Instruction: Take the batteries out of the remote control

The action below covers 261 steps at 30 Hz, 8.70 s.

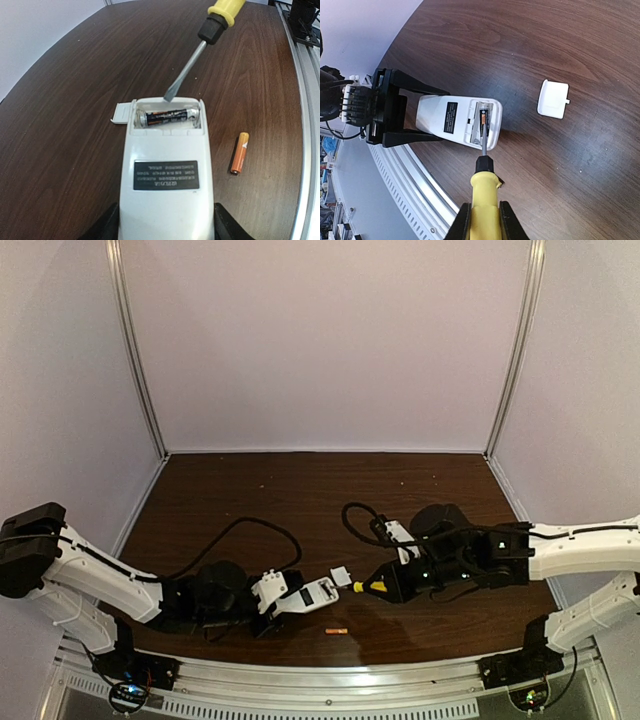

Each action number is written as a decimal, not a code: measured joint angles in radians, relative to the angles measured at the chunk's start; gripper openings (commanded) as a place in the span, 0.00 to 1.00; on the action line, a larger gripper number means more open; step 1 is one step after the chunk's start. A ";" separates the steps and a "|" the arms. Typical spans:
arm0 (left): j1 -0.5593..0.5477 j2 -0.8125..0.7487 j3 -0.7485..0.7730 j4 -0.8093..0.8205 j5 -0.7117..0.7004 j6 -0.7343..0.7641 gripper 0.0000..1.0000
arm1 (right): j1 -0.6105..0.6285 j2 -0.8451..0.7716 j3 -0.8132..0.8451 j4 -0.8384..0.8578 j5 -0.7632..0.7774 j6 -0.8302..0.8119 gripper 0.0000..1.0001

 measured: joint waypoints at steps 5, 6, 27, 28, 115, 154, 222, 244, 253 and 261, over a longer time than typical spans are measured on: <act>0.001 0.000 0.000 0.000 0.000 0.000 0.00 | 0.008 0.036 0.033 -0.002 0.029 0.008 0.00; 0.001 0.000 0.000 0.000 0.000 0.000 0.00 | 0.008 0.043 0.036 -0.003 0.035 0.009 0.00; 0.002 0.000 0.000 -0.027 -0.008 0.001 0.00 | 0.023 0.133 0.121 -0.095 0.053 0.001 0.00; 0.002 0.000 0.000 -0.027 -0.010 0.001 0.00 | 0.023 0.135 0.131 -0.111 0.049 0.000 0.00; 0.007 0.006 0.005 -0.072 -0.047 0.008 0.00 | -0.091 0.219 -0.080 0.386 -0.132 -0.060 0.00; 0.007 0.090 0.012 -0.095 -0.296 0.035 0.00 | -0.088 0.448 0.051 0.439 -0.107 -0.084 0.00; 0.002 0.124 0.045 -0.073 -0.442 0.046 0.00 | 0.097 0.323 0.097 0.322 0.264 -0.050 0.00; 0.002 0.124 0.045 -0.074 -0.438 0.047 0.00 | 0.038 0.451 0.135 0.337 0.233 -0.069 0.00; 0.001 0.124 0.045 -0.075 -0.429 0.047 0.00 | 0.037 0.405 0.062 0.371 0.225 -0.054 0.00; 0.001 0.124 0.045 -0.074 -0.436 0.047 0.00 | 0.037 0.368 0.035 0.373 0.217 -0.043 0.00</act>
